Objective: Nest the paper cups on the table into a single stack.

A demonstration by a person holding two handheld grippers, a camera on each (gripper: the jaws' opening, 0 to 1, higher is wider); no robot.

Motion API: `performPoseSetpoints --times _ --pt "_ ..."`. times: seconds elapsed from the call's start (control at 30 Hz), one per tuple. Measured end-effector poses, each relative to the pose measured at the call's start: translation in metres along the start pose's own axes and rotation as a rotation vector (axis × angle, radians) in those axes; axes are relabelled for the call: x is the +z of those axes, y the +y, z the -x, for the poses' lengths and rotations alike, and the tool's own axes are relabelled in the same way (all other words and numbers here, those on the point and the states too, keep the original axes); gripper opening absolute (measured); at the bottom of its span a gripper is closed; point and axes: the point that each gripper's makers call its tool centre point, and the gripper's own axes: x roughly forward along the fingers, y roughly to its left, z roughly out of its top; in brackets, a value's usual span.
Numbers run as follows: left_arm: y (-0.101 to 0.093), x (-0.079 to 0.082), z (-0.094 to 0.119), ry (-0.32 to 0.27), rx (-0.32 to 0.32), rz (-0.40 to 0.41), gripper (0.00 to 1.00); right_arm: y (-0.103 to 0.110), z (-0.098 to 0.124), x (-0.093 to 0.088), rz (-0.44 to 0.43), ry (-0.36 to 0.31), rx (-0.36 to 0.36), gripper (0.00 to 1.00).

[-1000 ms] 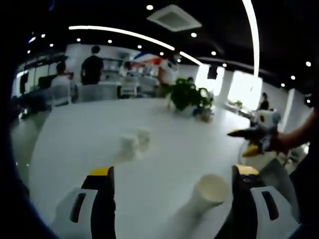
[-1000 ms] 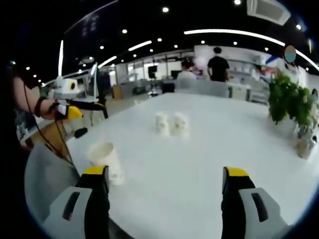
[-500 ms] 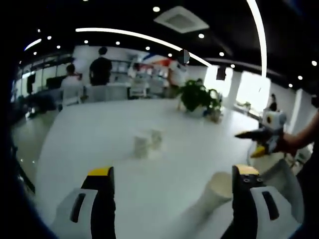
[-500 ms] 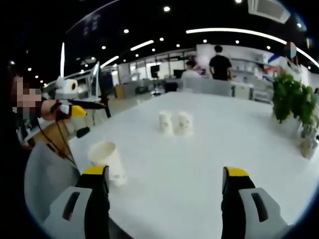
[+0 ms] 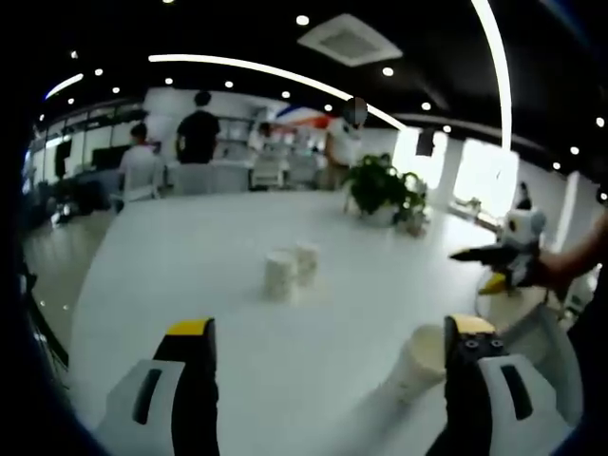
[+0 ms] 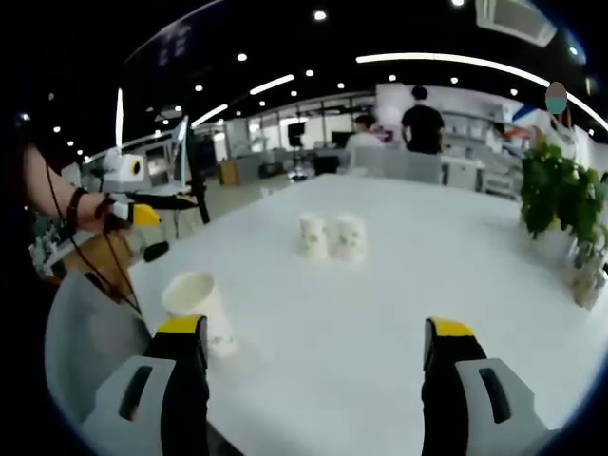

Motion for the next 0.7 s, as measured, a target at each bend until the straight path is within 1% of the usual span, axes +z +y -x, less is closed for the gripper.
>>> performPoseSetpoints --times 0.17,0.37,0.53,0.7 --pt "0.001 0.001 0.0 -0.008 0.005 0.007 1.0 -0.001 -0.002 0.004 0.012 0.0 0.003 0.93" --pt "0.001 -0.003 -0.001 -0.006 0.008 0.004 1.0 -0.009 -0.002 0.008 0.018 -0.001 -0.008 0.93" --pt "-0.001 0.0 -0.001 -0.014 0.002 -0.006 0.99 -0.015 -0.003 0.019 0.04 -0.011 -0.015 0.93" --pt "0.0 -0.005 -0.002 0.005 -0.001 -0.019 0.98 -0.024 -0.009 0.03 0.056 -0.019 -0.02 0.93"
